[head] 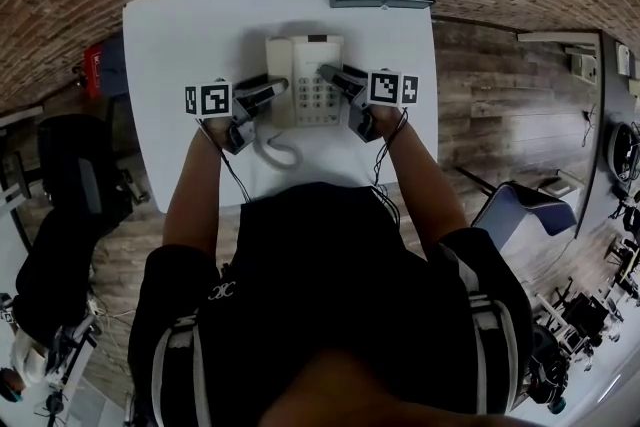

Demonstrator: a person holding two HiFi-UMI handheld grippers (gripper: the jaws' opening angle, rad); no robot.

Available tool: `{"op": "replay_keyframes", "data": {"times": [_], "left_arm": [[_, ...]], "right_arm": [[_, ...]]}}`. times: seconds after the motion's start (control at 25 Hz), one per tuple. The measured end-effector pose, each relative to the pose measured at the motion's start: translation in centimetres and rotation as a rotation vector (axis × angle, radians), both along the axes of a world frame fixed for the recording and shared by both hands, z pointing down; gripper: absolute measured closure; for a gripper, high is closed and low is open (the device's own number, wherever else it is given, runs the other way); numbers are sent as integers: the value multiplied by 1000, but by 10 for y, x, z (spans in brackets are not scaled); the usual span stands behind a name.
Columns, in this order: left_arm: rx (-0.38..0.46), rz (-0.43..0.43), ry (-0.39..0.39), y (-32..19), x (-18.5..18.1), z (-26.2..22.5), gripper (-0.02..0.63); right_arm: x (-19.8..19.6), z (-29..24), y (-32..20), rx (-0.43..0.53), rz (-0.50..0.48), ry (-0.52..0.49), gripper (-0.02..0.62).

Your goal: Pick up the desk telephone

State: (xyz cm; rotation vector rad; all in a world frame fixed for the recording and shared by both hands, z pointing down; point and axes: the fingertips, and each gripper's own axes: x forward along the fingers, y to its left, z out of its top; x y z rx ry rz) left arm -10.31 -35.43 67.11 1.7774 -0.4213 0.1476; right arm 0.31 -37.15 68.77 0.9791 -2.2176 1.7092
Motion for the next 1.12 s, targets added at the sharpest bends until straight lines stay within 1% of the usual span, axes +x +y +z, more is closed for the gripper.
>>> {"op": "replay_keyframes", "data": {"times": [0.16,0.32,0.64,0.84,0.96,1.12], "left_arm": [[-1,15,-6,6,-1,-7,267],[1,3,-14,16,-1,-18,272],[69,-14,-27,26,2,-51,275],[135,-83,-24,25,-1,-83,279],[181,-111,-23,27,-1,-106,282],[220,-149,-21,27,-3,-136,284]], "right_arm": [[-3,-10,0,25,-27,21,376],[-3,-20,9,22,-46,23,376],[0,-52,18,71,-66,14,376],[-1,-84,16,124,-62,6,376],[0,-107,16,150,-81,1,376],[-4,-141,11,214,-92,12,376]]}}
